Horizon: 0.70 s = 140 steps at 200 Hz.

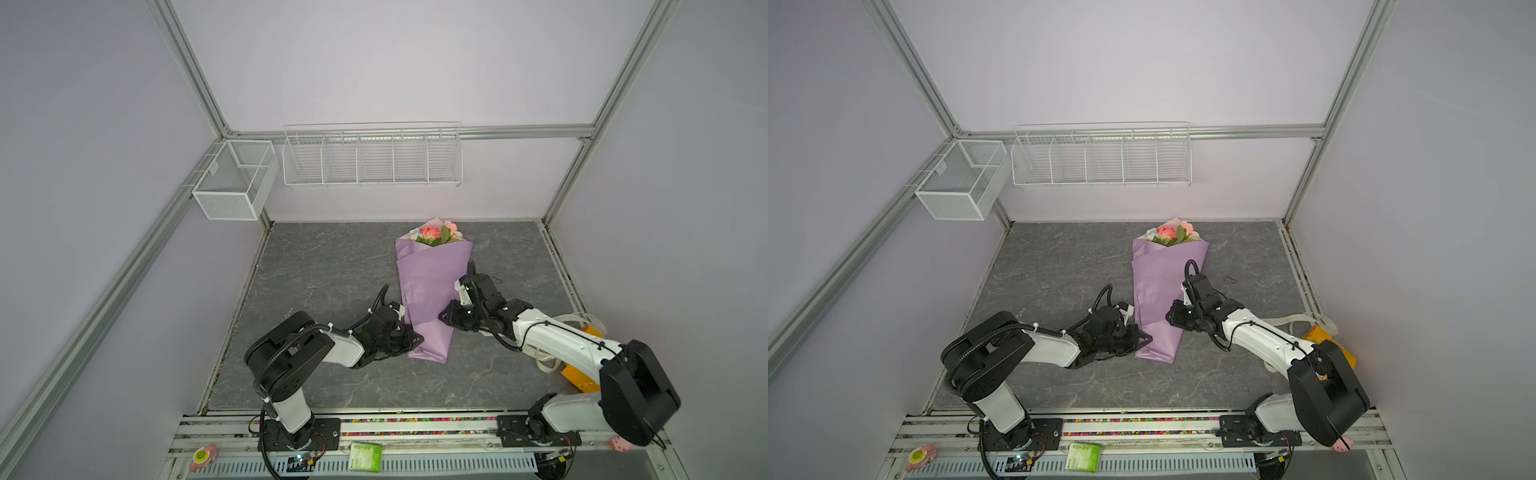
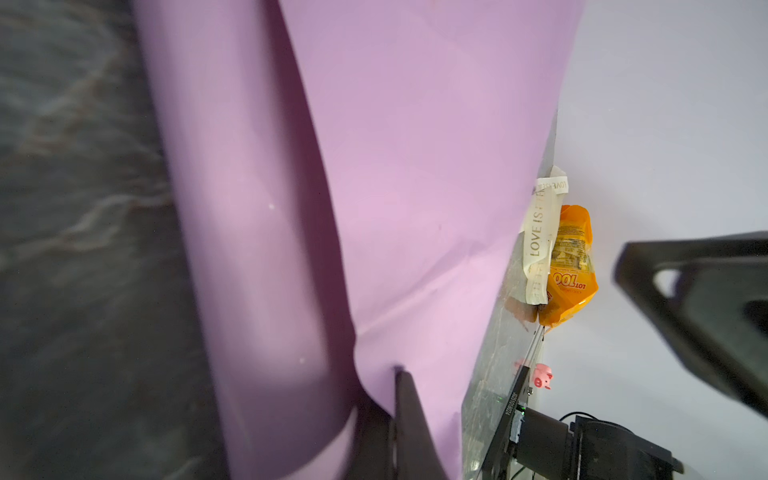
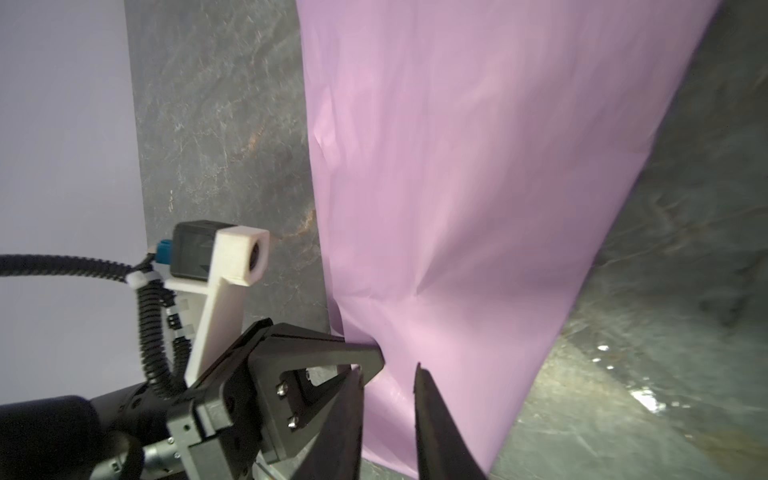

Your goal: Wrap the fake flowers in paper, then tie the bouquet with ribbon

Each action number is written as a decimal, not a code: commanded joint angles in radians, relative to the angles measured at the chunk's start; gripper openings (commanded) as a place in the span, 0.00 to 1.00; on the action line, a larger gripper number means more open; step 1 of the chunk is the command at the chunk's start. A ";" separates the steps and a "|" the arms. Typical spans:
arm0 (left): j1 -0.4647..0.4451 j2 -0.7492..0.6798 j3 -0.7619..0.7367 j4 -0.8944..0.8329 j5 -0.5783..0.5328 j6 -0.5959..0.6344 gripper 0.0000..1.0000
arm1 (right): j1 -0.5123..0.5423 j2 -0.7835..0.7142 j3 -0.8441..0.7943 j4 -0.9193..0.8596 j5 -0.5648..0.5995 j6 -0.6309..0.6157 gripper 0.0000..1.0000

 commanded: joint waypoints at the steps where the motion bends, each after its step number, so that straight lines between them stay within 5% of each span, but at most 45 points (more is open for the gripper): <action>1: 0.006 0.008 -0.012 0.031 0.007 -0.010 0.05 | 0.033 0.039 -0.035 0.114 -0.088 0.043 0.21; 112: 0.014 0.007 -0.006 0.016 0.020 0.004 0.07 | 0.131 0.059 -0.213 0.219 -0.112 0.106 0.14; 140: 0.015 -0.009 -0.002 0.000 0.014 0.001 0.17 | 0.133 0.094 -0.236 0.220 -0.071 0.119 0.14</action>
